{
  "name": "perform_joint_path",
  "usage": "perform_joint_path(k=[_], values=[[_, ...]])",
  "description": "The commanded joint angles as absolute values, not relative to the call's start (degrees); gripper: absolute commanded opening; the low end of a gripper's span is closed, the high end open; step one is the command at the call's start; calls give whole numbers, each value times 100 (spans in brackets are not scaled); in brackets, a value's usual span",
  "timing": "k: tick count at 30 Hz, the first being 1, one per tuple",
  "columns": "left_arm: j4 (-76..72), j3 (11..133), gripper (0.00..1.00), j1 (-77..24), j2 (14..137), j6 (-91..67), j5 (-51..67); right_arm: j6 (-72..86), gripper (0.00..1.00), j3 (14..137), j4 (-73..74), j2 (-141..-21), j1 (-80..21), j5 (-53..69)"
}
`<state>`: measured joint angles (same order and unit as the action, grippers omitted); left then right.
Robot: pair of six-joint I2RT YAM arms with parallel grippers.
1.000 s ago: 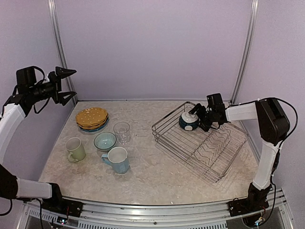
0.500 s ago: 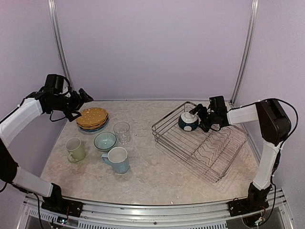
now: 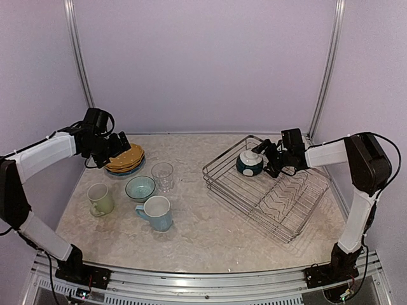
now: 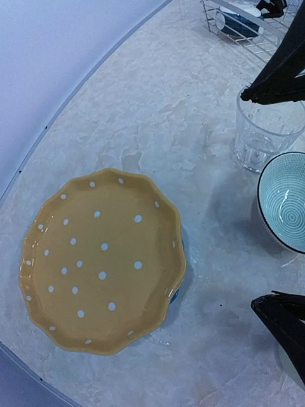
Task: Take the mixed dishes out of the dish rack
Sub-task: Grab the bowl from the dish rack.
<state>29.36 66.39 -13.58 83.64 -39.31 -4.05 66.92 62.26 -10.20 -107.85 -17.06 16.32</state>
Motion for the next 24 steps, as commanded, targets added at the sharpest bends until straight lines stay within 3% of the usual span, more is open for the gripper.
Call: perform_joint_path(k=[1,15,24], values=[[2551,6602,99,-1464,8450,-3709,-1061,6793,100,6125,-897,-10738,-1720,1898],[2551,6733,99,-1501,8253,-3644,-1386,6533,100,6742,201,-10945,-1834,1326],[2415,7066,99,-1511,8326,-3629,-1650,6817,100,6499,-131,-10928,-1915,1562]])
